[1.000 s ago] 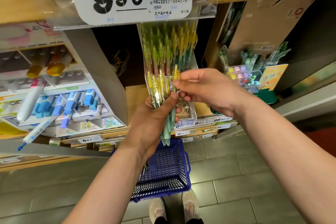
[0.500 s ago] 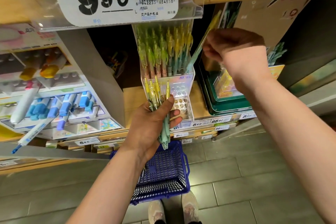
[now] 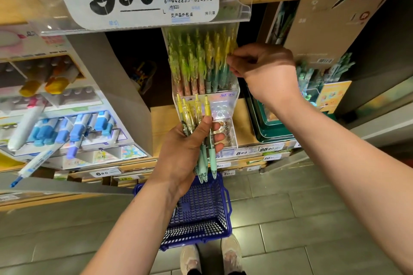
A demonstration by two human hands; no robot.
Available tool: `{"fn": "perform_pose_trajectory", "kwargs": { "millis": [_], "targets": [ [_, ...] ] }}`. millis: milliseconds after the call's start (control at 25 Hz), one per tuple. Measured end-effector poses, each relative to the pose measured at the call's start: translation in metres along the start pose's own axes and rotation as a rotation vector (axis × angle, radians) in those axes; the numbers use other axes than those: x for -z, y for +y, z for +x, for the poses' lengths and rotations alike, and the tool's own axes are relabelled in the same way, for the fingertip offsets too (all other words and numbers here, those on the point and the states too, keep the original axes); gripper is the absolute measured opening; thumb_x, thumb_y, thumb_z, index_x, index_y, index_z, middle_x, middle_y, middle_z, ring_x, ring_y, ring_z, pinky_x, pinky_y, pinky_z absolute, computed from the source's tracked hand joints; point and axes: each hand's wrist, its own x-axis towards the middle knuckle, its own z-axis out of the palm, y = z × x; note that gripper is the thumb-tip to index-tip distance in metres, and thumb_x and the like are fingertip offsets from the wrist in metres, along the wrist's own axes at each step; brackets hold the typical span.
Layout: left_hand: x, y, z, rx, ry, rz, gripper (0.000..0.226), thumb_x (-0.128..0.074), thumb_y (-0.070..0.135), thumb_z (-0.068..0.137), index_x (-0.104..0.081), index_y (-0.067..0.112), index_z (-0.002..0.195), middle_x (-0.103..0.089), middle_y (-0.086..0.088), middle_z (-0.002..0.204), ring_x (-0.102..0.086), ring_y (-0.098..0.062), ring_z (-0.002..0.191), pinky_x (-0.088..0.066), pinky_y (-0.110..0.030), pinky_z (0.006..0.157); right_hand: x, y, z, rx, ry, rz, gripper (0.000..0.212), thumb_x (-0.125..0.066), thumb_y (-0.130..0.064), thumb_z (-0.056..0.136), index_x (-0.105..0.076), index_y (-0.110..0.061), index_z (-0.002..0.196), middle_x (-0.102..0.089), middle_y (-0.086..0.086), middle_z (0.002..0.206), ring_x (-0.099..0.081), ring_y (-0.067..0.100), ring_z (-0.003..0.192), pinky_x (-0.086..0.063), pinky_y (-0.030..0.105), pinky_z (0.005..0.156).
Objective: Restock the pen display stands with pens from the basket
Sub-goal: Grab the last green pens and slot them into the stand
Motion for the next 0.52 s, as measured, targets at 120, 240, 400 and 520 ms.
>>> {"fn": "perform_pose_trajectory", "kwargs": {
  "millis": [120, 240, 400, 520],
  "targets": [
    [0.0, 0.001, 0.0, -0.008, -0.009, 0.017, 0.028, -0.064, 0.025, 0.096, -0.069, 0.005, 0.115, -0.077, -0.011, 0.102, -0.075, -0.02, 0.084, -0.06, -0.03, 0.07, -0.006, 0.014, -0.001, 0.002, -0.035, -0.132, 0.015, -0.075, -0.021, 0.09, -0.079, -0.013, 0.102, -0.076, 0.003, 0.092, -0.074, 0.023, 0.087, -0.059, 0.039, 0.089],
    [-0.002, 0.002, 0.0, -0.025, -0.017, 0.027, 0.025, -0.064, 0.025, 0.096, -0.07, 0.007, 0.113, -0.078, -0.011, 0.102, -0.075, -0.019, 0.083, -0.062, -0.03, 0.07, -0.008, 0.016, -0.001, -0.052, -0.049, -0.082, 0.008, -0.074, -0.016, 0.089, -0.08, -0.017, 0.094, -0.074, -0.002, 0.08, -0.074, 0.021, 0.08, -0.06, 0.039, 0.086],
    [-0.007, 0.005, -0.001, -0.055, -0.038, 0.011, 0.023, -0.061, 0.024, 0.099, -0.071, 0.009, 0.113, -0.076, -0.009, 0.098, -0.071, -0.016, 0.078, -0.059, -0.029, 0.072, -0.001, 0.008, -0.015, -0.132, -0.039, -0.045, 0.015, -0.067, -0.01, 0.091, -0.077, -0.02, 0.084, -0.075, -0.001, 0.07, -0.074, 0.014, 0.066, -0.061, 0.024, 0.072],
    [-0.008, 0.008, -0.001, -0.065, -0.05, -0.005, 0.033, -0.059, 0.027, 0.102, -0.068, 0.002, 0.12, -0.075, -0.013, 0.1, -0.07, -0.017, 0.08, -0.06, -0.028, 0.072, 0.008, 0.0, -0.041, -0.357, -0.309, 0.348, 0.01, -0.071, -0.021, 0.093, -0.076, -0.013, 0.093, -0.076, 0.012, 0.084, -0.069, 0.015, 0.071, -0.059, 0.024, 0.069]
  ]
}}
